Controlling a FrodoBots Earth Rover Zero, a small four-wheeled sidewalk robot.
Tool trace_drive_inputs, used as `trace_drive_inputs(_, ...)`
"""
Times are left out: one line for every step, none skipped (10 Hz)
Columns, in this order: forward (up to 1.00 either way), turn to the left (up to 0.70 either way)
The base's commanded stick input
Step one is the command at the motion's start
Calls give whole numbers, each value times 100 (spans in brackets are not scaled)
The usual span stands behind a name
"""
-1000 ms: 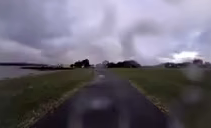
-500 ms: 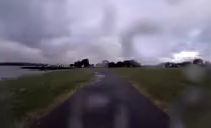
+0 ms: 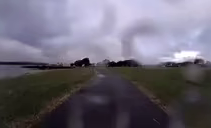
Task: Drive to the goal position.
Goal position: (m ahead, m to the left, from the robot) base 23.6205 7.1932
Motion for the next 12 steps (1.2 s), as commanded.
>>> trace_drive_inputs(70,0)
trace_drive_inputs(70,0)
trace_drive_inputs(70,0)
trace_drive_inputs(70,0)
trace_drive_inputs(70,0)
trace_drive_inputs(70,0)
trace_drive_inputs(70,0)
trace_drive_inputs(70,0)
trace_drive_inputs(70,0)
trace_drive_inputs(70,0)
trace_drive_inputs(70,0)
trace_drive_inputs(70,0)
